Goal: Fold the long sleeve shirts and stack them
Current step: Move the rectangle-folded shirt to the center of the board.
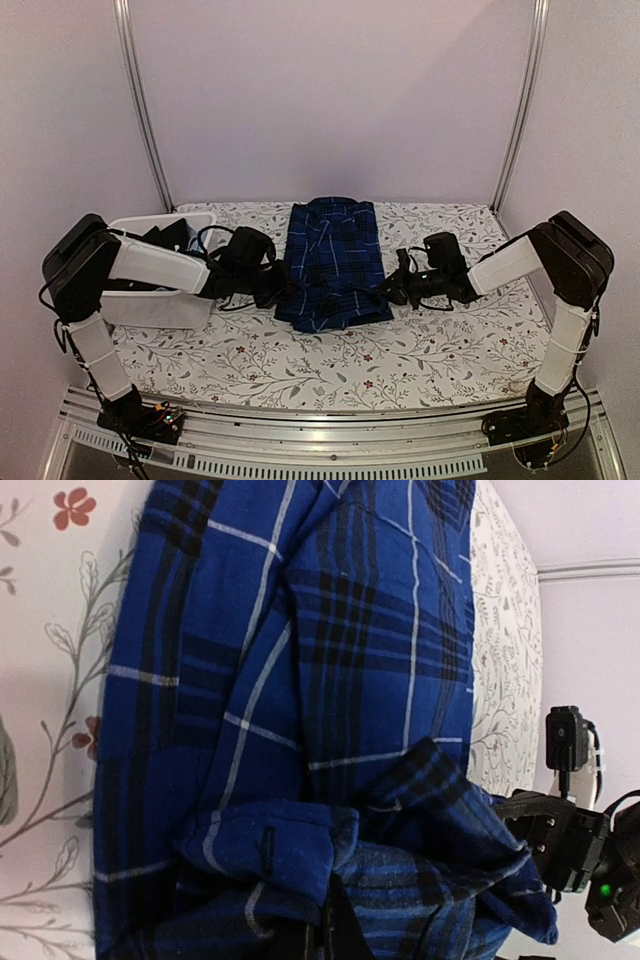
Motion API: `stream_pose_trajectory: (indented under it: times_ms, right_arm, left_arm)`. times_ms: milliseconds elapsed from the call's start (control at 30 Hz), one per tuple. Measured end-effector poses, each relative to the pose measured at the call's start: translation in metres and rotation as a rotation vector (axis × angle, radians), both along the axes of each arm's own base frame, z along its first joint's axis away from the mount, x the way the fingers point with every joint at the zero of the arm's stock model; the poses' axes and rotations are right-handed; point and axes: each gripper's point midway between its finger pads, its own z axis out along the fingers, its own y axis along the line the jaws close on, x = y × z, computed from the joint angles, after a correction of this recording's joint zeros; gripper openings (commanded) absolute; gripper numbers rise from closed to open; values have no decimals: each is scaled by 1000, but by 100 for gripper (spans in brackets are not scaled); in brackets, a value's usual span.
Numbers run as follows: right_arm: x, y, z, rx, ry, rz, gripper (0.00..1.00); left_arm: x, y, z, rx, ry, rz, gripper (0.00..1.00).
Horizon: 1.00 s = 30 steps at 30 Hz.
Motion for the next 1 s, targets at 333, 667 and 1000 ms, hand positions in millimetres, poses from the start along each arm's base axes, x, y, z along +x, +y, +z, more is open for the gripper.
stream_pose_trajectory:
  times_ms: [333, 667, 1000]
  right_arm:
    - [8, -3, -34, -46, 53, -30, 0]
    - [-50, -36, -43, -69, 110, -47, 0]
    - [-64, -41, -25, -61, 130, -61, 0]
  left_arm:
    - [7, 1, -31, 74, 15, 1, 0]
    - [-54, -3, -46, 93, 61, -51, 0]
    - [-79, -2, -35, 104, 68, -55, 0]
